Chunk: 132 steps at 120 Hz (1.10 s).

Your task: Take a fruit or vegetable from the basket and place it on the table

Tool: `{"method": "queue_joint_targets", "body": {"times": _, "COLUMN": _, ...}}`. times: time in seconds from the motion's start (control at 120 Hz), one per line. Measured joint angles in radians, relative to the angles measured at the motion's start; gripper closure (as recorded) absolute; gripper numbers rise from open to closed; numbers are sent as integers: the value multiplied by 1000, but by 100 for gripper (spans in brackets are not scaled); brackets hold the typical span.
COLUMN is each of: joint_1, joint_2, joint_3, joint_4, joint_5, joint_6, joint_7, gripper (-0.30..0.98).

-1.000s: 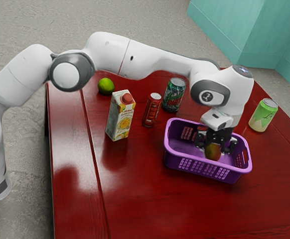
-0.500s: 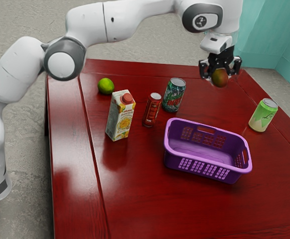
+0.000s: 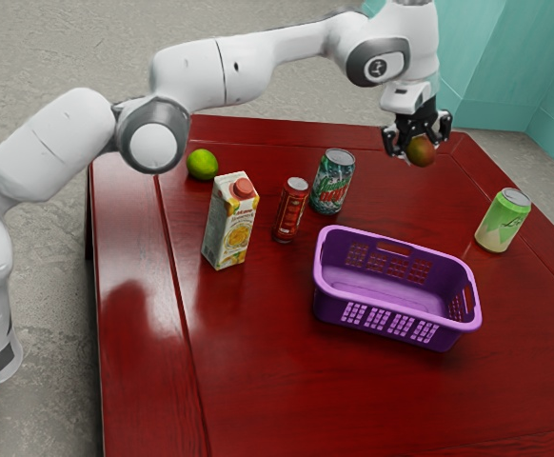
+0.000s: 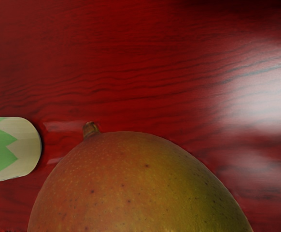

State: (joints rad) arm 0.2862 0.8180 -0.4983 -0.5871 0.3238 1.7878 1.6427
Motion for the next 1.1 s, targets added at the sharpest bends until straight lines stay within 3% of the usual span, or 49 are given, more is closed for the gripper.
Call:
{"method": "queue_joint_targets", "body": {"times": 0.358, "joint_1": 12, "joint_2": 88, "joint_3": 46, "joint_4": -188, "joint_5": 1, "joint_6": 319, "joint_7": 34, "gripper": 50}}
{"method": "queue_joint_targets", "body": {"times": 0.742, "joint_1": 11, "joint_2": 97, "joint_3": 64, "joint_4": -219, "joint_5": -5, "joint_6": 418, "joint_7": 51, "gripper": 50}}
{"method": "queue_joint_targets", "body": {"times": 0.85, "joint_1": 11, "joint_2": 97, "joint_3": 67, "joint_4": -232, "joint_5": 0, "joint_6": 424, "joint_7": 53, "gripper": 24}}
{"method": "queue_joint_targets", "body": {"times": 0.967, "joint_1": 7, "joint_2": 94, "joint_3": 71, "joint_4": -232, "joint_5": 2, "joint_6": 433, "joint_7": 54, "gripper": 10}}
{"method": "queue_joint_targets", "body": {"times": 1.033, "joint_1": -26, "joint_2": 5, "joint_3": 57, "joint_4": -237, "joint_5": -8, "joint_6": 422, "joint_7": 50, "gripper": 6}}
{"method": "queue_joint_targets", "body": {"times": 1.1, "joint_1": -96, "joint_2": -363, "joint_3": 69, "joint_4": -459, "joint_5": 6, "joint_6": 301, "joint_7": -49, "gripper": 4}}
